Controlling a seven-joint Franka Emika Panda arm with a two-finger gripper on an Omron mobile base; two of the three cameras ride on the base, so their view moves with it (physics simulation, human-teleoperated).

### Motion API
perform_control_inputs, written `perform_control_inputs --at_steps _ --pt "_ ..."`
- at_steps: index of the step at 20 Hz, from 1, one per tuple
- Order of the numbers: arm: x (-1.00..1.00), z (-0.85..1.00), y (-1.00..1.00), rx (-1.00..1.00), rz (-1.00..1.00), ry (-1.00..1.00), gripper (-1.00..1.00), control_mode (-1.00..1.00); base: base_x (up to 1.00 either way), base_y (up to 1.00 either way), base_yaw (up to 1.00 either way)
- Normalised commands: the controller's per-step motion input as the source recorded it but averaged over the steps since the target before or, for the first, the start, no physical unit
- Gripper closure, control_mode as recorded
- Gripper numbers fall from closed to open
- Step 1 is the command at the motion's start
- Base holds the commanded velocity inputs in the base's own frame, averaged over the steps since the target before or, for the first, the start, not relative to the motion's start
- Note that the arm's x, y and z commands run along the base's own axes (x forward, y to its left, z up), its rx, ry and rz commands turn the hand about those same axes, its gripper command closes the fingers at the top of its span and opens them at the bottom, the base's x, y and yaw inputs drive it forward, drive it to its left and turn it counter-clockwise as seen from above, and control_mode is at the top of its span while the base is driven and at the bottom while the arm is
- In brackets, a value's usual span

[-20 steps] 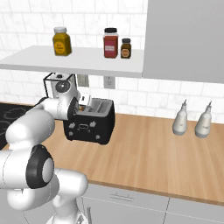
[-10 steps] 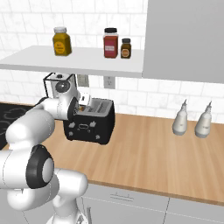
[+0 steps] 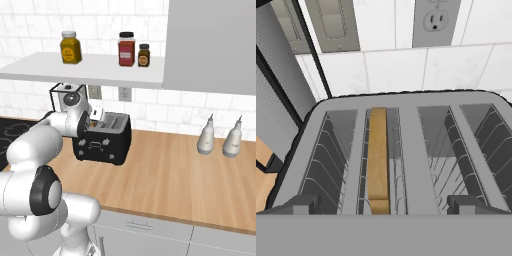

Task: Start the toaster. Once the lever pops up, take the bread to the plate on the dining counter.

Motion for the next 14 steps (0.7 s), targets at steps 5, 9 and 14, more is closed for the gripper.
perform_control_inputs --at_steps 5,9,14 --pt "0.0 0.0 0.0 0.0 0.0 0.0 -1.0 -1.0 0.0 0.0 0.0" --pt "0.0 0.0 0.0 0.0 0.0 0.0 -1.0 -1.0 0.0 0.0 0.0" --pt "0.0 0.0 0.0 0.0 0.0 0.0 -1.0 -1.0 0.0 0.0 0.0"
